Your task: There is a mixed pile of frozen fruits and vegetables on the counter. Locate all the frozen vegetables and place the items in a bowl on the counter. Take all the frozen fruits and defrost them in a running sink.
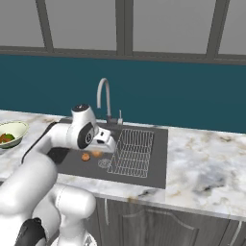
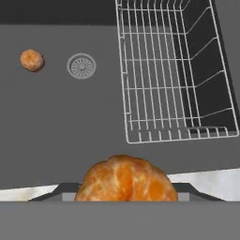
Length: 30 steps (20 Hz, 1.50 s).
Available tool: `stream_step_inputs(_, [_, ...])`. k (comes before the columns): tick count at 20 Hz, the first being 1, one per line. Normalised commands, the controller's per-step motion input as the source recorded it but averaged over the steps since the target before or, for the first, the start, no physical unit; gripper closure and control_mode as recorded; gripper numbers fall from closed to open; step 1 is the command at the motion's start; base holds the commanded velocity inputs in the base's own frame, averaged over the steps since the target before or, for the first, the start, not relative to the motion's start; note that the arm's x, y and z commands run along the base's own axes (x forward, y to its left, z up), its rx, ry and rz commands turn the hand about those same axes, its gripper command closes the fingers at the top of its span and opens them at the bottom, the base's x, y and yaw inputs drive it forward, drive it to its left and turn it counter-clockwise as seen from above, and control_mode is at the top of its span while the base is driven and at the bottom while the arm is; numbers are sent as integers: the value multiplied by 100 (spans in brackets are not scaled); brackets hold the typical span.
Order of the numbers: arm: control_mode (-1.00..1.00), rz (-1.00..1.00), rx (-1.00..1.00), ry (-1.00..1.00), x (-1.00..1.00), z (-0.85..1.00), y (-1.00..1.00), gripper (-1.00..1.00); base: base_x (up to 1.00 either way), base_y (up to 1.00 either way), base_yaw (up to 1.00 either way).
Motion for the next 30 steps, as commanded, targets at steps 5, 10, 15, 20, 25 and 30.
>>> stream_step_inputs(5, [-100,14,0,6,37,0,52,100,0,0,0])
stream_step_inputs(10, [-100,6,0,3,38,-1,38,100,0,0,0])
stream_step_inputs(15, [-100,1,0,1,38,-3,25,100,0,0,0])
stream_step_inputs(20, [-100,0,0,0,31,-12,21,100,0,0,0])
stream_step_inputs(25, [-100,0,0,0,28,-15,22,100,0,0,0])
stream_step_inputs(30, [-100,0,0,0,25,-16,23,100,0,0,0])
